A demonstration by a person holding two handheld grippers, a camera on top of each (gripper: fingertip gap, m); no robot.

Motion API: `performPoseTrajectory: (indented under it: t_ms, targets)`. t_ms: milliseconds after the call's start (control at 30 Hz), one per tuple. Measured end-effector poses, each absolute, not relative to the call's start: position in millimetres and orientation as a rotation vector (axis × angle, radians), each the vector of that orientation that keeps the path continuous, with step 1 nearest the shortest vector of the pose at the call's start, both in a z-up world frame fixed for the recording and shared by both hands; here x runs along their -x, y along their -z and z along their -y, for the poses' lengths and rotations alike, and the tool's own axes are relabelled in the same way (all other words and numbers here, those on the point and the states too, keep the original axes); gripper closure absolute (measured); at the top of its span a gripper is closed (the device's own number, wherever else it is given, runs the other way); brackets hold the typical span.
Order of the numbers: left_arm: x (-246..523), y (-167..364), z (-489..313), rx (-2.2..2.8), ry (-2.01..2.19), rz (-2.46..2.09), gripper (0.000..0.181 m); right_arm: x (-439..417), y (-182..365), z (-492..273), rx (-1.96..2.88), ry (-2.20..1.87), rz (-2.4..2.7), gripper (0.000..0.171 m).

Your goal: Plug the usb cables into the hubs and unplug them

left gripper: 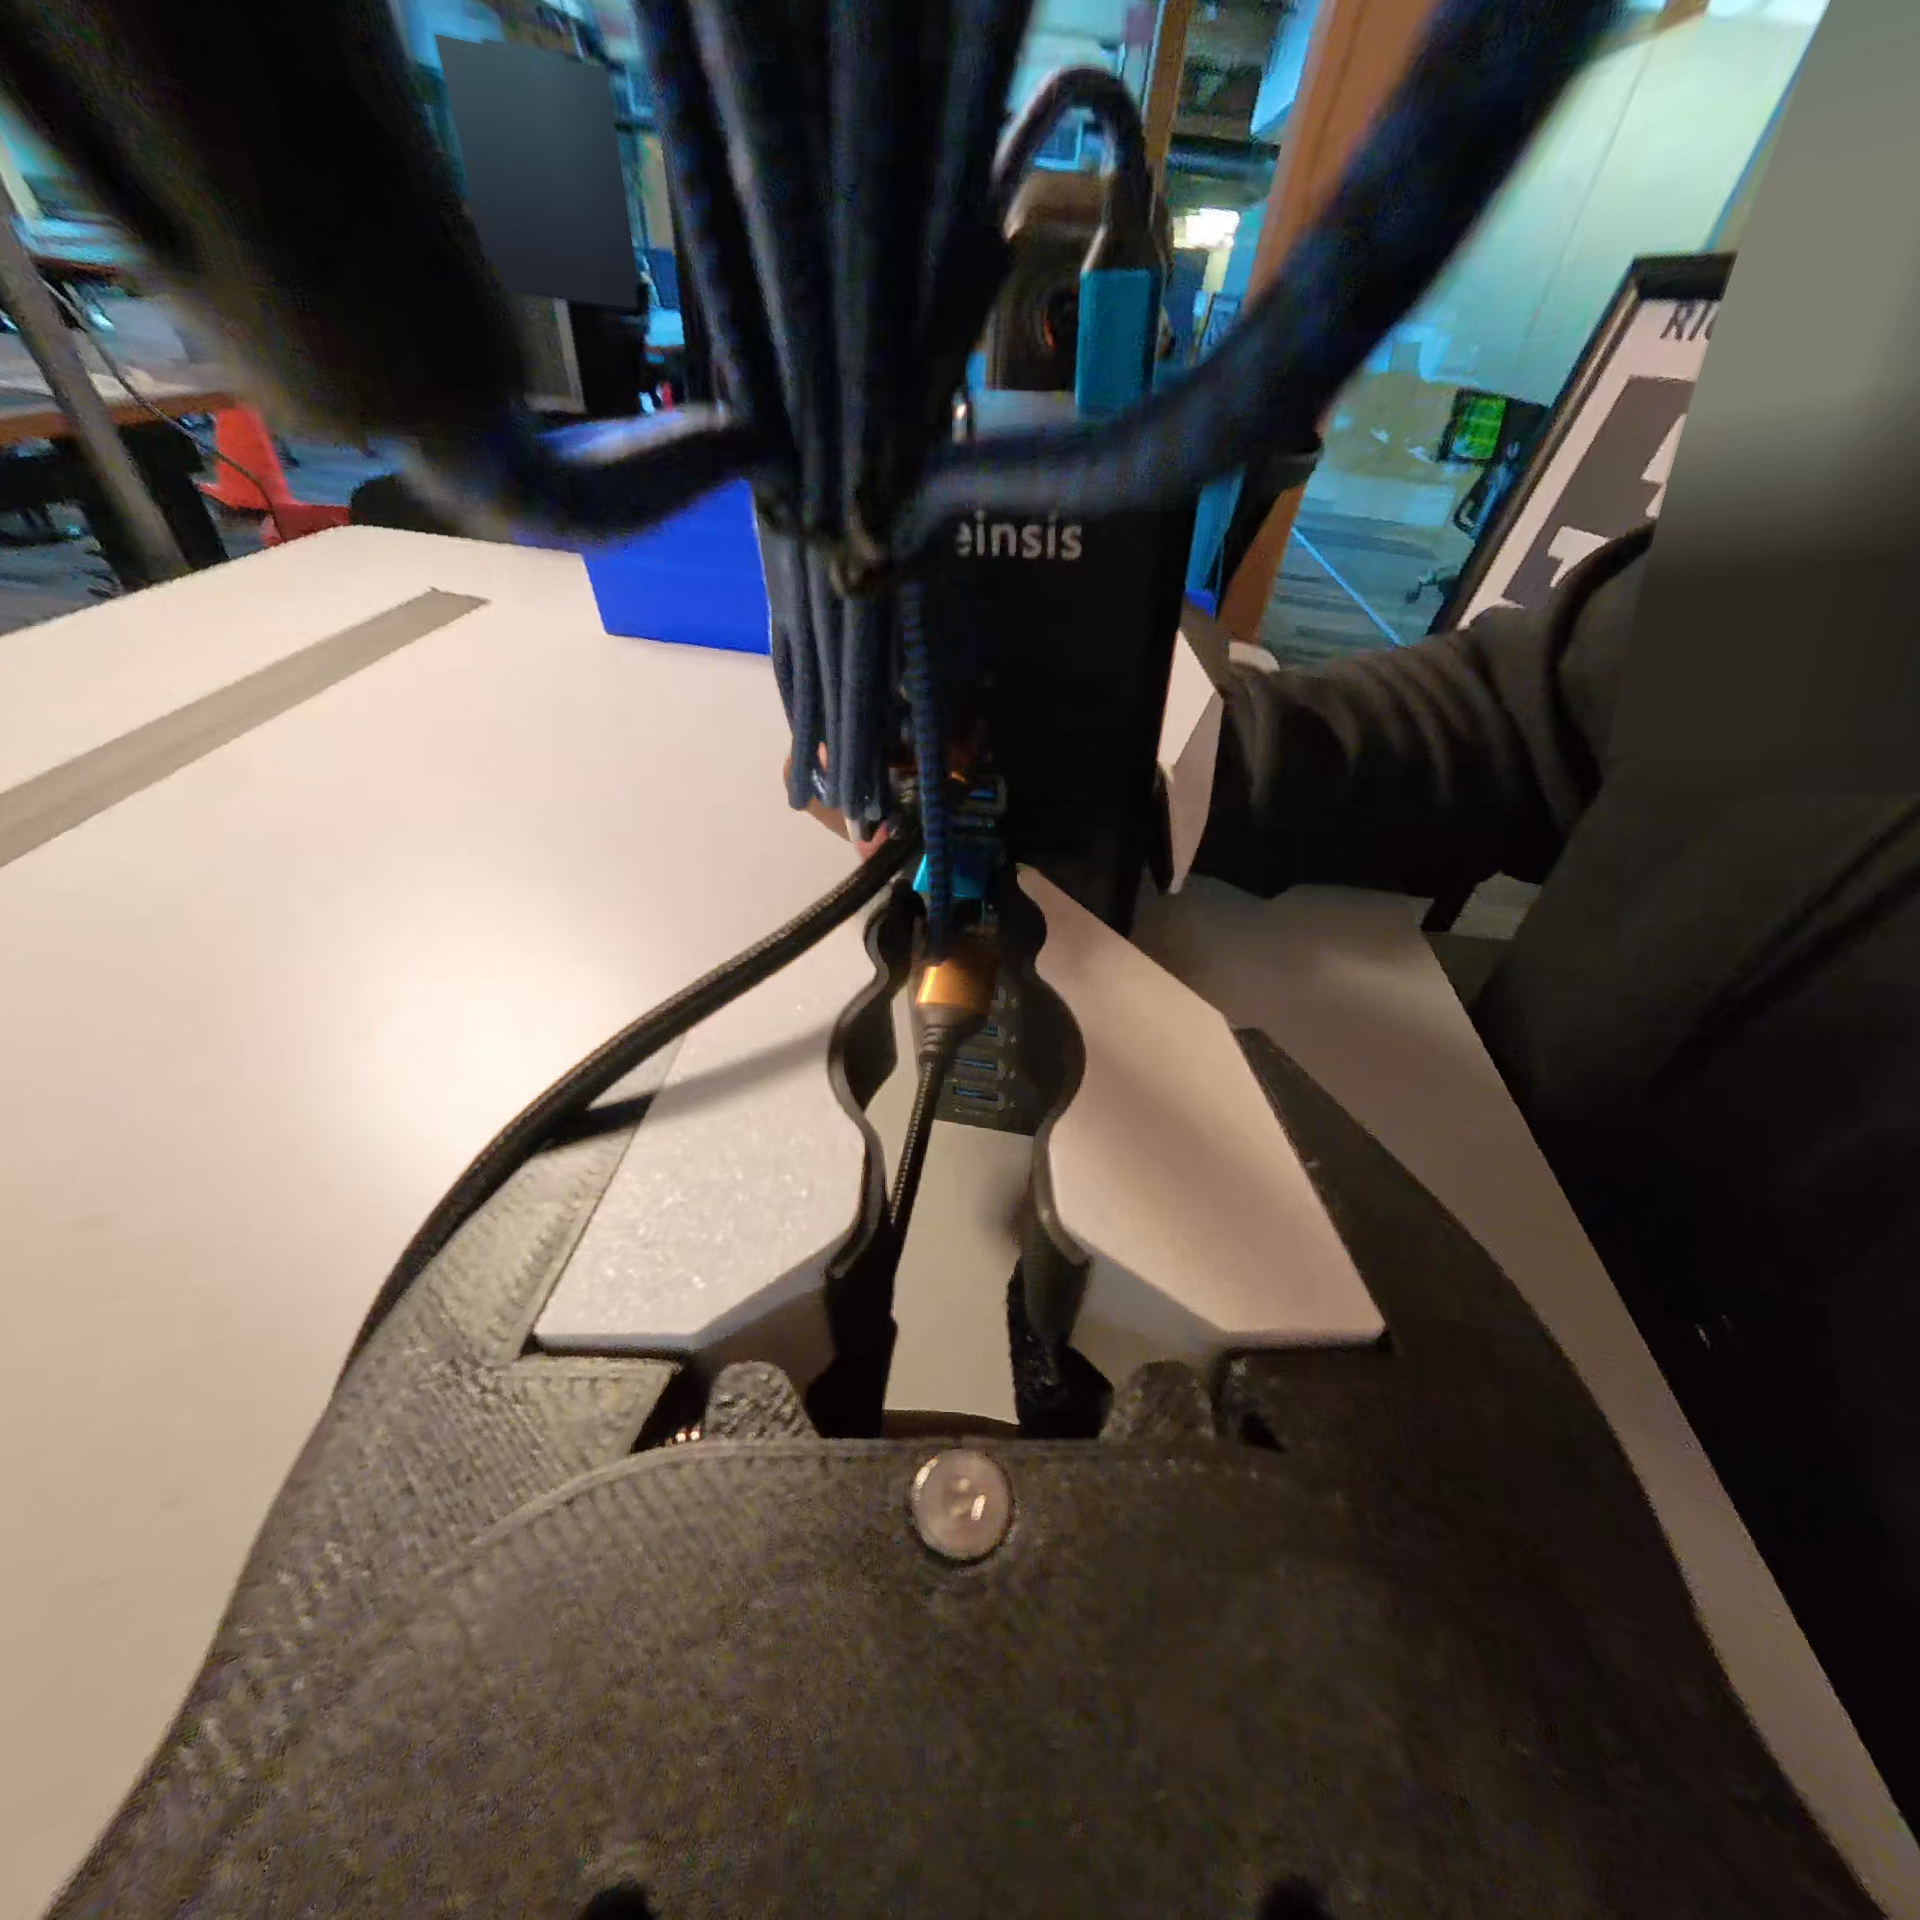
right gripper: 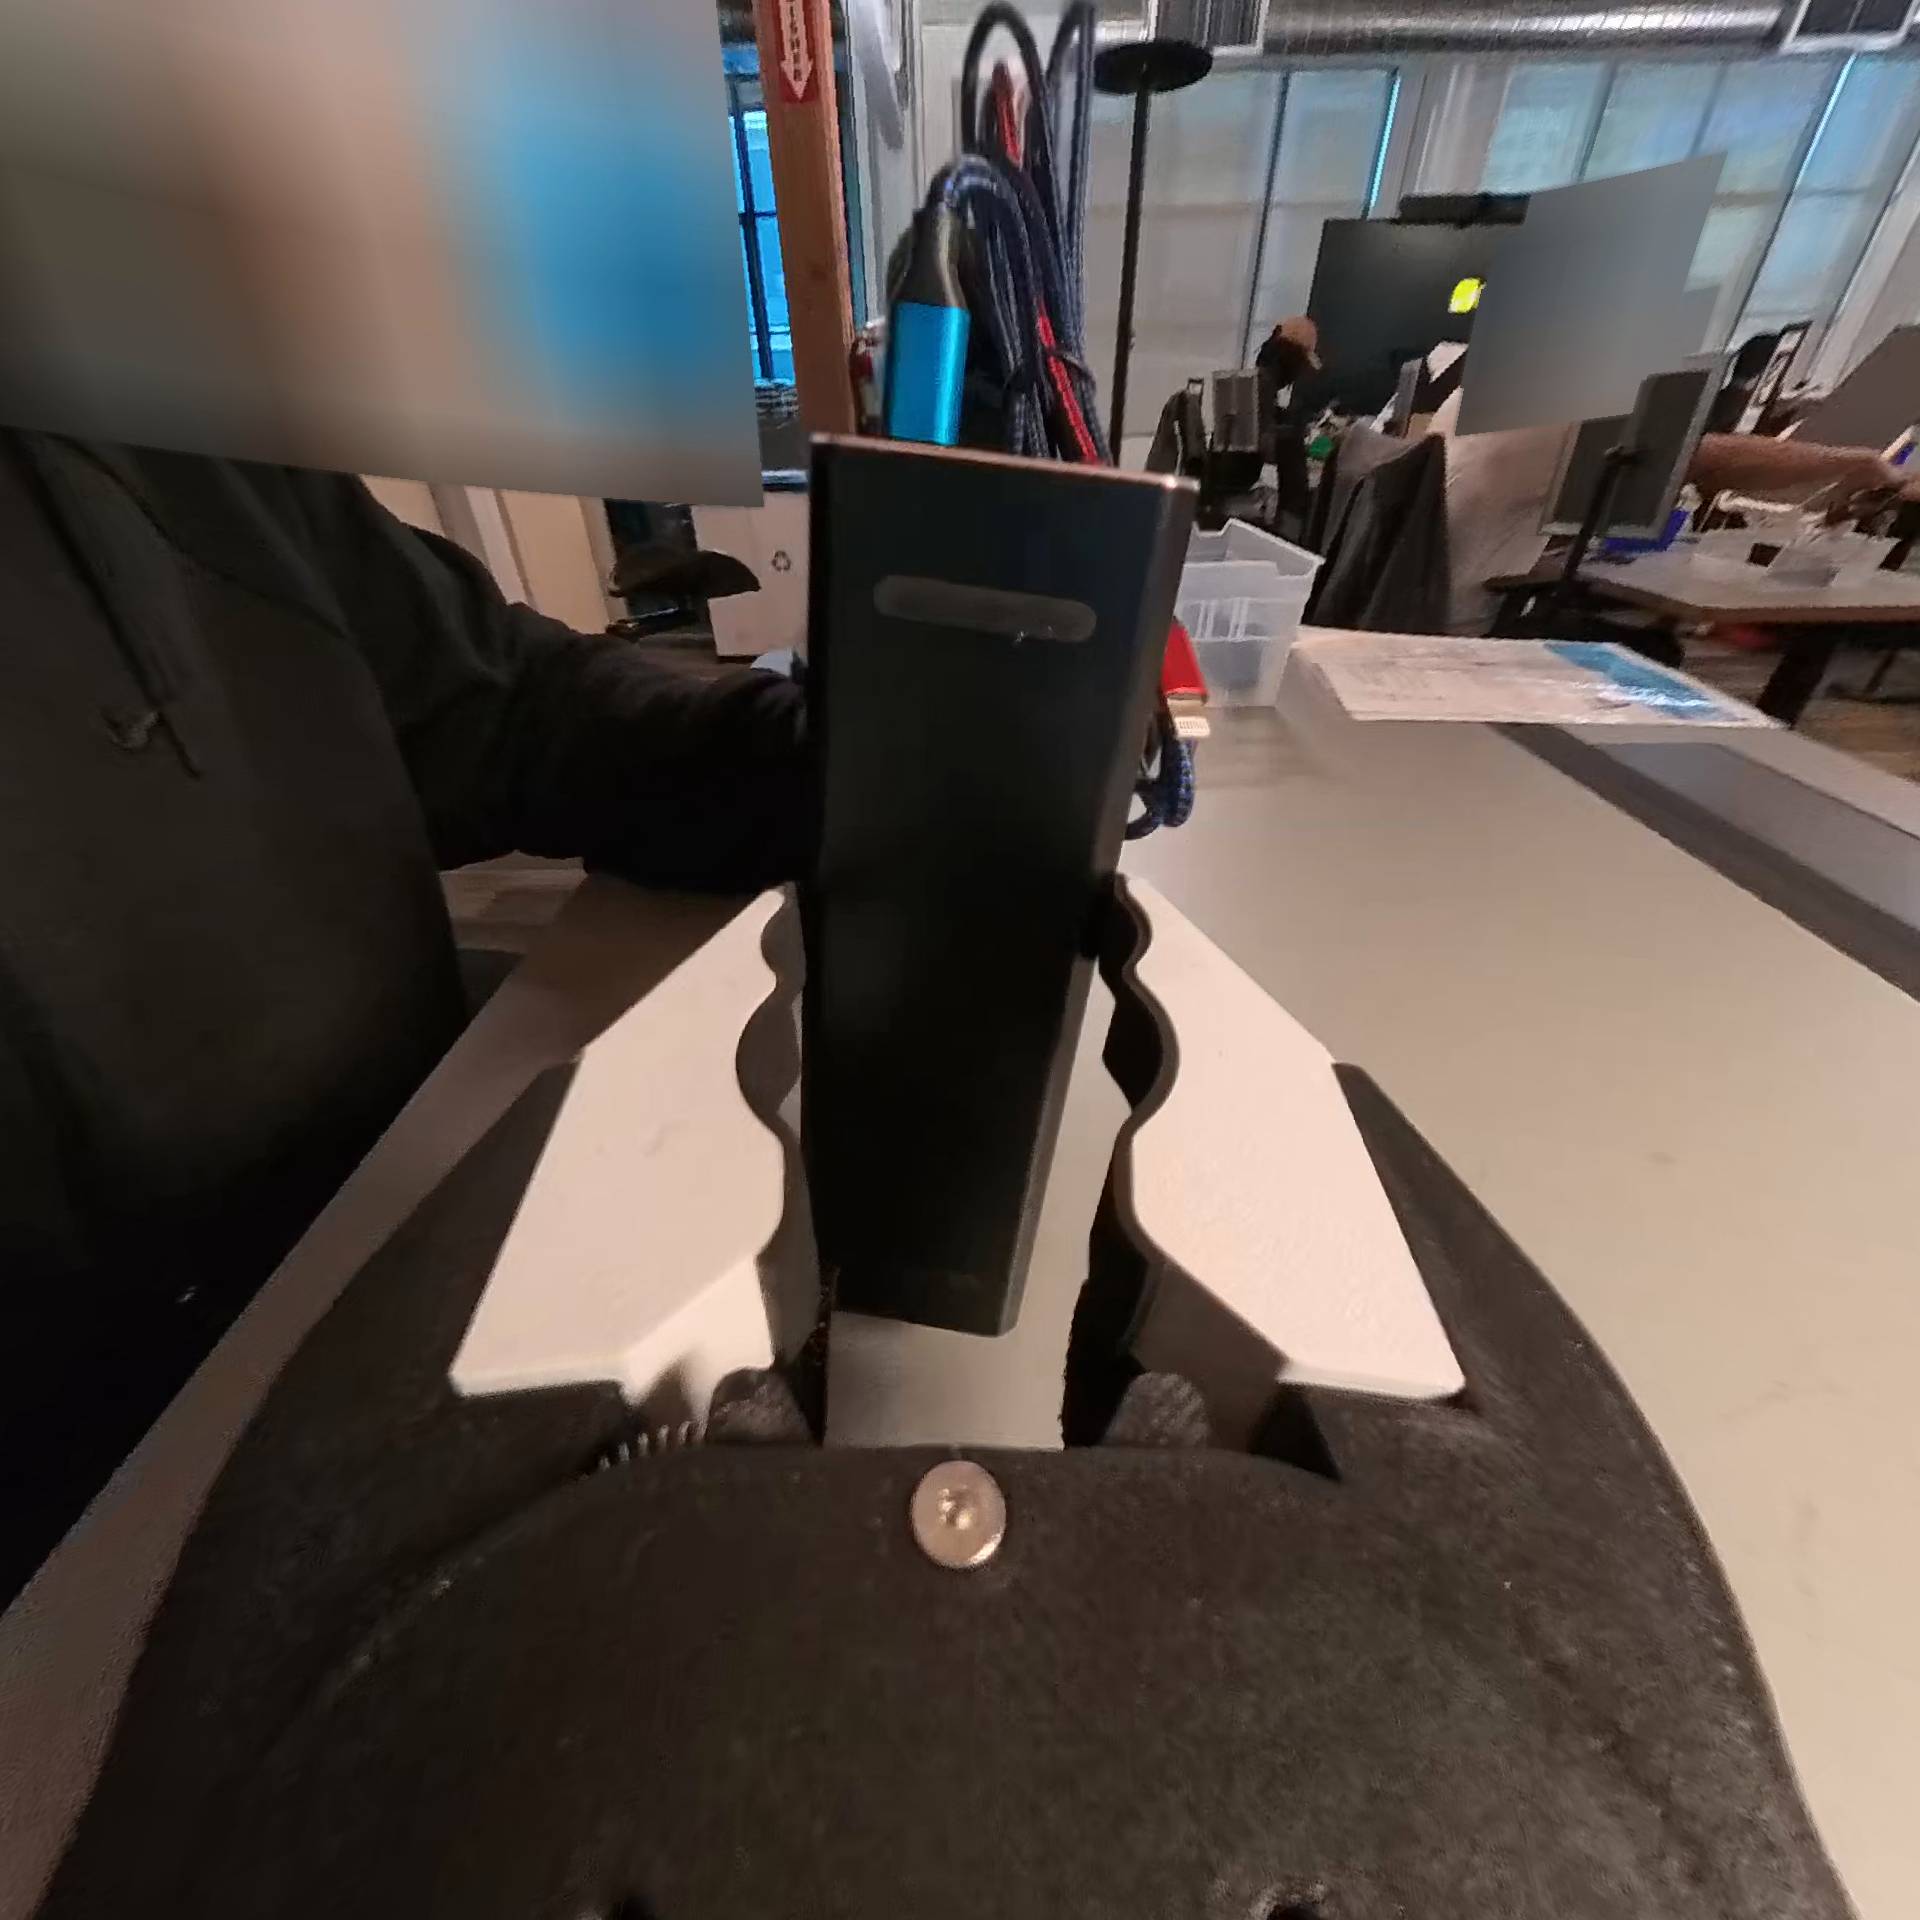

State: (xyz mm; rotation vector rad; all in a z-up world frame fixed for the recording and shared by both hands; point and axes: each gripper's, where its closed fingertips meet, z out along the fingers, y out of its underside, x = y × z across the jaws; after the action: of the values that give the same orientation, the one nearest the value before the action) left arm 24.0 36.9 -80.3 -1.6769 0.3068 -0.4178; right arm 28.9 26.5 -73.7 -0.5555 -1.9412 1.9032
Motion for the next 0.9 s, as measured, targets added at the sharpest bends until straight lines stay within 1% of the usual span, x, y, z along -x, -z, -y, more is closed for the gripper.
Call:
performPoseTrajectory:
  t_ms: [200,467,600,800,900]
  targets:
    - [-23.0,74.5,-34.9,1.611,0.52,-0.25,0.163,-30.7,70.7,-27.3,0.552,-1.956,1.912,0.113]
    - [-24.5,75.5,-34.3,1.607,0.539,-0.253,0.162,-31.3,69.8,-27.5,0.543,-1.952,1.902,0.114]
    - [-26.2,75.8,-32.7,1.597,0.517,-0.285,0.165,-35.1,70.0,-24.6,0.525,-1.962,1.928,0.114]
    - [-33.2,71.2,-34.1,1.578,0.486,-0.283,0.165,-40.6,60.7,-26.6,0.549,-2.088,1.956,0.115]
    - [-36.8,72.2,-34.8,1.568,0.546,-0.259,0.165,-43.2,60.8,-27.0,0.561,-2.155,1.992,0.115]
